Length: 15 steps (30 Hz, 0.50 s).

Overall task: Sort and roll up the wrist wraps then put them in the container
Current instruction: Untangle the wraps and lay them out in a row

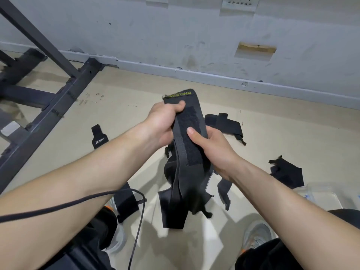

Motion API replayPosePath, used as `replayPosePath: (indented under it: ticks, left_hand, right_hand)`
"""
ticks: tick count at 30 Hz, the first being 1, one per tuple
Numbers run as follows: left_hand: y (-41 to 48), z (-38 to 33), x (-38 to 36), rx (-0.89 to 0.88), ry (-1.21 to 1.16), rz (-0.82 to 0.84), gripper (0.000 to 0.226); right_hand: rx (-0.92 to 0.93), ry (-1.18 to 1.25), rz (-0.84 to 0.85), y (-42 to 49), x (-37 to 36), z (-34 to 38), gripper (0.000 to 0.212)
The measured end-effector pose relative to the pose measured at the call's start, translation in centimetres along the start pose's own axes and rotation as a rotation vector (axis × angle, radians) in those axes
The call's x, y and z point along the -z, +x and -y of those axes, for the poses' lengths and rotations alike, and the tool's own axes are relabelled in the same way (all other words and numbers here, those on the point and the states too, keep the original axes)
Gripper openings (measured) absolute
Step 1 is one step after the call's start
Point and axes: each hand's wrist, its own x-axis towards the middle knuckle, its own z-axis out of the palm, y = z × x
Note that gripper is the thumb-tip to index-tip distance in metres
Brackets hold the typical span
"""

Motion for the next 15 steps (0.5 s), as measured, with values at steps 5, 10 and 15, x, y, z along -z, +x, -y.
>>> replayPosePath:
  ticks: [5,10,15]
  left_hand:
    - [1.6,-2.2,1.8,0.010,-0.091,-0.096,0.026]
    - [3.8,-4.4,4.4,-0.035,-0.166,-0.204,0.026]
    - [5.9,-5.8,7.8,-0.065,-0.200,-0.307,0.028]
  right_hand:
    - [-0.095,-0.041,0.156,0.1,0.4,-1.0,0.034]
    - [-0.136,-0.091,0.232,-0.2,0.5,-1.6,0.027]
    - [-0.154,-0.152,0.246,-0.5,-0.2,-2.9,0.023]
